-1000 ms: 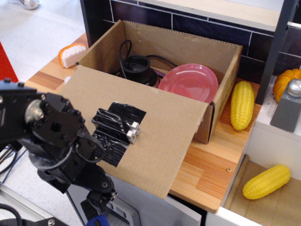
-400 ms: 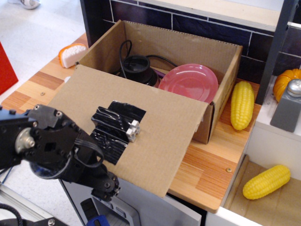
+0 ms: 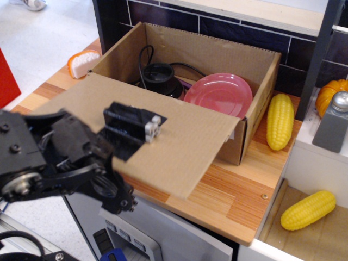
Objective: Close brown1fbox flap
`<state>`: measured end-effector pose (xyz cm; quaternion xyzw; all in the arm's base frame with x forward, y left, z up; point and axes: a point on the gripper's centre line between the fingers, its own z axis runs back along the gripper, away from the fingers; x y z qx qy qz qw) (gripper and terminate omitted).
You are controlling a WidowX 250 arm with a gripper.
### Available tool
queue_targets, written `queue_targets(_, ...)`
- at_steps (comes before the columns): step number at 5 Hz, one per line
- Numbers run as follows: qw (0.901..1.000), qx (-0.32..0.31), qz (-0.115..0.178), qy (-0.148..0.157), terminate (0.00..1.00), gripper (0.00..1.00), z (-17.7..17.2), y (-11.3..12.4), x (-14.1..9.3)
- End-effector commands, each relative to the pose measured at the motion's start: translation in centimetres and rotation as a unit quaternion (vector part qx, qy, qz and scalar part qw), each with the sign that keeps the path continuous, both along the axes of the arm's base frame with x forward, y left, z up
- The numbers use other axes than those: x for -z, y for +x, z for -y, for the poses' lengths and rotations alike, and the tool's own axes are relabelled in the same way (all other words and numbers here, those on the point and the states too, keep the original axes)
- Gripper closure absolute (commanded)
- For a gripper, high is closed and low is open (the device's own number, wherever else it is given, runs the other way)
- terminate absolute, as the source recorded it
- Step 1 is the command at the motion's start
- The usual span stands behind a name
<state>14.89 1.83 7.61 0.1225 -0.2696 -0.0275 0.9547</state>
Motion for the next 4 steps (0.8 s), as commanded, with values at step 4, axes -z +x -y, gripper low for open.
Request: queue_targets(4,0.9986,0.029,-0.036,0.027,0.0,0.0,-2.0,11.6,-9.3)
